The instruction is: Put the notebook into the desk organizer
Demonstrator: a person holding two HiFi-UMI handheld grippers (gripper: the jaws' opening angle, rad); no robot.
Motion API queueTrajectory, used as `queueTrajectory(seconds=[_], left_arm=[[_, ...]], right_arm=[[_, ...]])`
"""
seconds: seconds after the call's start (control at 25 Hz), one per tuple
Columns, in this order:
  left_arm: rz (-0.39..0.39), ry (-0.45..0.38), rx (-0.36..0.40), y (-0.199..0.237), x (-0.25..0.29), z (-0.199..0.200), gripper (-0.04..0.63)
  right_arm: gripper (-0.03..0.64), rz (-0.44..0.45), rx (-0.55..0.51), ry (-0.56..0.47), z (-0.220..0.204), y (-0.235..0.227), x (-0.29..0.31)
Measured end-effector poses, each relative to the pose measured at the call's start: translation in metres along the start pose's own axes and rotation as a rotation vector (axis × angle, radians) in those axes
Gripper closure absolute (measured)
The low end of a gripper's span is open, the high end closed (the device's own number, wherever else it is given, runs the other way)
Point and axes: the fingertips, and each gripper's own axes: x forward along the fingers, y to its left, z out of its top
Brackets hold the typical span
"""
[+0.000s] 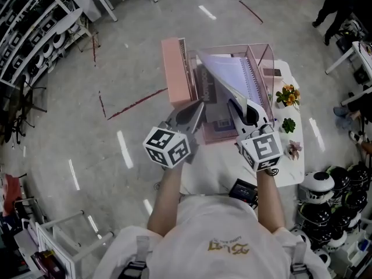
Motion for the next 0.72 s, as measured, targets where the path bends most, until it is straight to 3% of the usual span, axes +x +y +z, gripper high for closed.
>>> queueTrajectory(seconds=[0.44,0.72], left_arm=[[0.013,-0.005,-0.012,0.006,-0.005,0.000,0.579],[0.023,-0.008,-0.021,0.009,-0.006,-0.004,0.580]], right_arm=[[0.538,0.183,-0.121,0.180,-0.024,0.032,0.012],[0.489,0.204,-0.191,0.246,-0.038,0.040,0.014]])
